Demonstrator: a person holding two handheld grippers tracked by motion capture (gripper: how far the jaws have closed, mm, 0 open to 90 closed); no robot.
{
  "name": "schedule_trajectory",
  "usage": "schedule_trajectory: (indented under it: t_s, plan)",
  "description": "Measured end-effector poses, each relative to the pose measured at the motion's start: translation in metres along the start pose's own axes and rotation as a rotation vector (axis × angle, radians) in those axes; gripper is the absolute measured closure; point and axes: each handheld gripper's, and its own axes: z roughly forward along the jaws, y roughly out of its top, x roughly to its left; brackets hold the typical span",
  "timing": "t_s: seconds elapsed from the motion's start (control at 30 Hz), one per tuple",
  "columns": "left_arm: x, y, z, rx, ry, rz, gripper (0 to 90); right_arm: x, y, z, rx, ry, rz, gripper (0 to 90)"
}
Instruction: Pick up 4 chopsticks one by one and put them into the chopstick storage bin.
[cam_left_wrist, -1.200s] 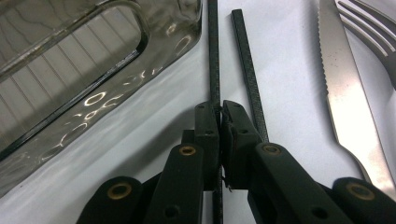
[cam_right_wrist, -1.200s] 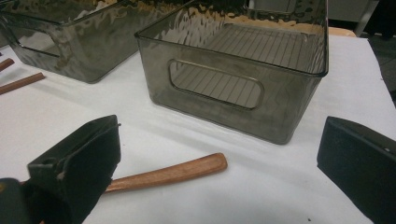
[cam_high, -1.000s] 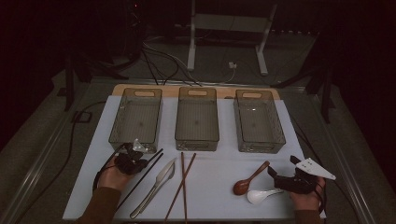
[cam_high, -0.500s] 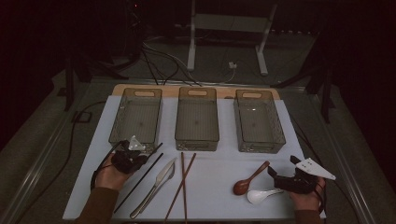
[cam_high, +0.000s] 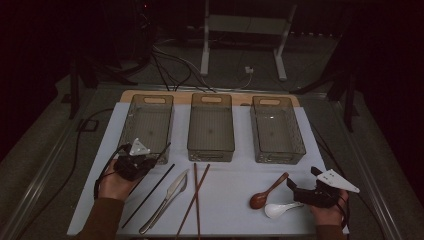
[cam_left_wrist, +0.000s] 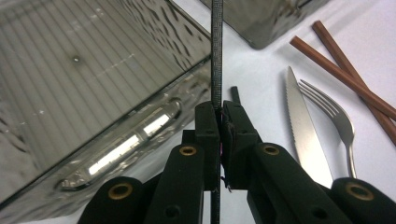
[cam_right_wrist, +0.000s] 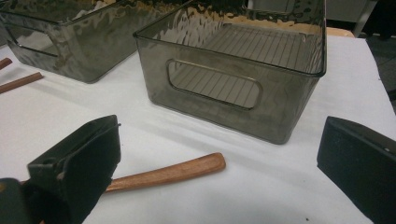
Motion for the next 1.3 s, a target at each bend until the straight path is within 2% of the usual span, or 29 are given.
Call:
schedule_trajectory:
  t_s: [0.27,0.57,1.3]
  plan:
    - [0.011,0.007,-0.005,-0.043,0.037,-0.041,87.7,0.000,0.000,0.000,0.000,0.000,0.001,0.0]
    - [0.023,0.018,-0.009,-0.079,0.060,-0.093,87.6,0.000,0.000,0.000,0.001,-0.001,0.001,0.0]
    - [0.058,0.046,-0.001,-0.095,0.092,-0.177,87.6,-0.001,0.000,0.001,0.001,0.001,-0.004,0.0]
